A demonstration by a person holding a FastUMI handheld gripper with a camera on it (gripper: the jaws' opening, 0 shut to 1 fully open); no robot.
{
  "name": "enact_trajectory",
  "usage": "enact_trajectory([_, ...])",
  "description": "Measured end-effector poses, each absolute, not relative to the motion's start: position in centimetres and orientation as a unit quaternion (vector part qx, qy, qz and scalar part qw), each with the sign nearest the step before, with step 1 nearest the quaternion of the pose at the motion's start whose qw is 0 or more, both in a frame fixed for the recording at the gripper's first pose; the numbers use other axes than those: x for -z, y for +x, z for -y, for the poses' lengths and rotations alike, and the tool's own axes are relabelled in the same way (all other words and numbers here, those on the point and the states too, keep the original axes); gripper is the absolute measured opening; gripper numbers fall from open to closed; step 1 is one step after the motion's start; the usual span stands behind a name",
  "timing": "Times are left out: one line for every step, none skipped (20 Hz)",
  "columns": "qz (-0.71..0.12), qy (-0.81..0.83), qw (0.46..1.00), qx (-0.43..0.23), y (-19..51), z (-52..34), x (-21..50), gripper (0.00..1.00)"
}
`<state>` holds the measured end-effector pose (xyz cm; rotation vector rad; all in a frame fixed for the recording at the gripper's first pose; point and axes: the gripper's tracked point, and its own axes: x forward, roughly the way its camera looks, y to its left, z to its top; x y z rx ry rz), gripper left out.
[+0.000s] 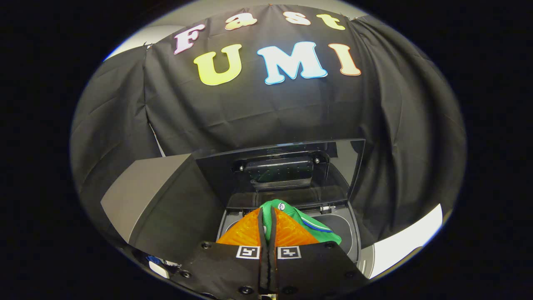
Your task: Put the clothes into the washing machine and then close the washing machine lid.
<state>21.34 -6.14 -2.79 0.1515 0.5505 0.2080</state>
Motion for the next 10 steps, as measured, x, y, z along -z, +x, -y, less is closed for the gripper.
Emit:
enact_trajectory([-0.274,0.075,0.953,-0.102,21.4,6.1,3.0,0.01])
enact_trajectory([-0.277,0.076,0.953,-0.100,21.5,6.1,3.4,0.01])
enact_trajectory([-0.281,0.079,0.951,-0.098,21.7,6.2,3.8,0.02])
enact_trajectory([-0.287,0.082,0.949,-0.097,21.8,6.0,4.3,0.02])
enact_trajectory([-0.293,0.083,0.948,-0.097,21.8,5.9,4.8,0.02])
enact_trajectory([-0.299,0.083,0.946,-0.098,21.7,5.9,5.4,0.02])
enact_trajectory([-0.304,0.082,0.944,-0.099,21.7,5.8,6.0,0.02])
enact_trajectory([-0.310,0.080,0.942,-0.100,21.7,5.7,6.6,0.02])
enact_trajectory([-0.317,0.078,0.940,-0.101,21.6,5.5,7.2,0.02])
enact_trajectory([-0.322,0.074,0.938,-0.101,21.4,5.5,7.8,0.02])
